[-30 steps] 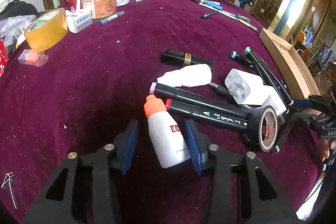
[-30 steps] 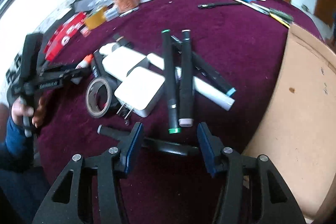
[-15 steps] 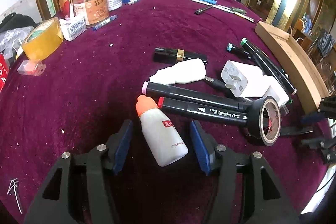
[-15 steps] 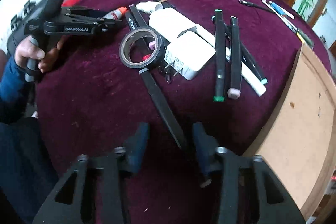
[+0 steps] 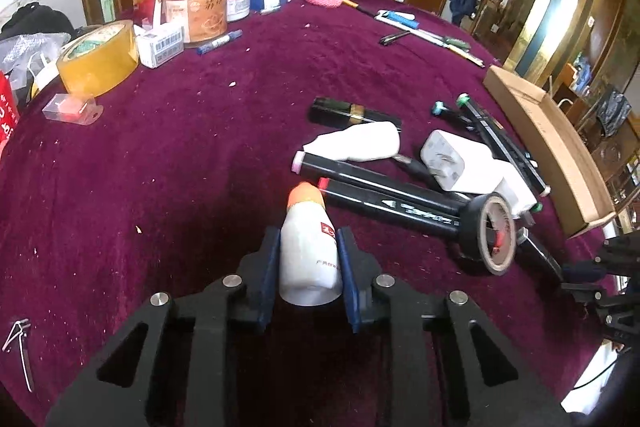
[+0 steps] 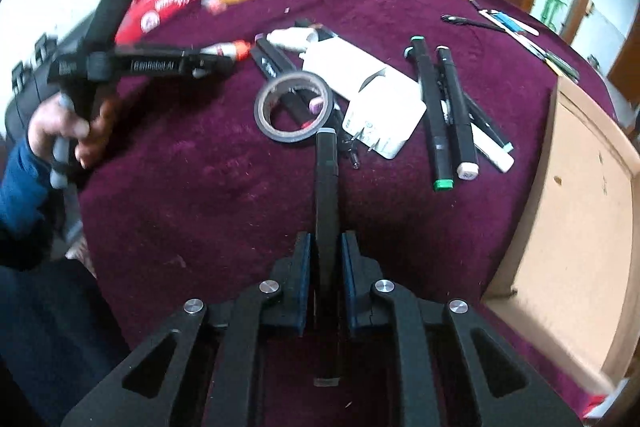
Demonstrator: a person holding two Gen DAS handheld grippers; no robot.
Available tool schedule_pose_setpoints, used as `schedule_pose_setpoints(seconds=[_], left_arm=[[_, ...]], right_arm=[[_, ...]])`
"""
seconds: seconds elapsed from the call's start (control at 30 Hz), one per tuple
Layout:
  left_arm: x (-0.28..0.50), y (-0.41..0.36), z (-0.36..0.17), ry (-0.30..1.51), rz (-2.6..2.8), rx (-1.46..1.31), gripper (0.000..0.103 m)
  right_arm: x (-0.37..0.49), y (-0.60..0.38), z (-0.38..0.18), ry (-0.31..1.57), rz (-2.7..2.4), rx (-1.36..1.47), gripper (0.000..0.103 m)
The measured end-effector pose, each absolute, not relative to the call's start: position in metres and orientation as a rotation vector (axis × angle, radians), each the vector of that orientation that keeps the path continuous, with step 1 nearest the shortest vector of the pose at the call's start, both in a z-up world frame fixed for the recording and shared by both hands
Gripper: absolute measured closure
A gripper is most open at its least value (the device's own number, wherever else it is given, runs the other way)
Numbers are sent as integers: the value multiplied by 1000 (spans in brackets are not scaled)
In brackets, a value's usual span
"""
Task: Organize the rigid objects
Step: 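Open the left tool and regrasp the white glue bottle upright, then lower the black marker into the tray with the right tool while the left tool carries the glue bottle over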
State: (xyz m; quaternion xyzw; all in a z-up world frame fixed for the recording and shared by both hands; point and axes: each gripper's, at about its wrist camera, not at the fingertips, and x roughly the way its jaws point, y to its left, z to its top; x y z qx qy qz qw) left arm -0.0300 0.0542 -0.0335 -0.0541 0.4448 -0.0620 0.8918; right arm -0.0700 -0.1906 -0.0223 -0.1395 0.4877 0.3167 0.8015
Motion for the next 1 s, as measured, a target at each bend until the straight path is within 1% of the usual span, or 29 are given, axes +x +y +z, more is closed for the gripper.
schedule_pose_setpoints(seconds=[0.2, 0.43, 0.63, 0.77, 1.0], left_arm=[[-39, 43, -15, 882, -147, -82, 78], [-37, 36, -24, 915, -146, -64, 78], [-47, 25, -2, 849, -165, -58, 79], [-46, 7, 17, 812, -203, -46, 79], [-33, -53, 41, 792, -342, -25, 79]], right_arm=[[-81, -202, -21, 1034, 690, -197, 90], [-82, -209, -24, 1030, 692, -168, 90], [-77, -228, -7, 972, 679, -80, 90], [-72, -247, 4, 928, 654, -6, 90], [-57, -291, 18, 871, 564, 117, 90]])
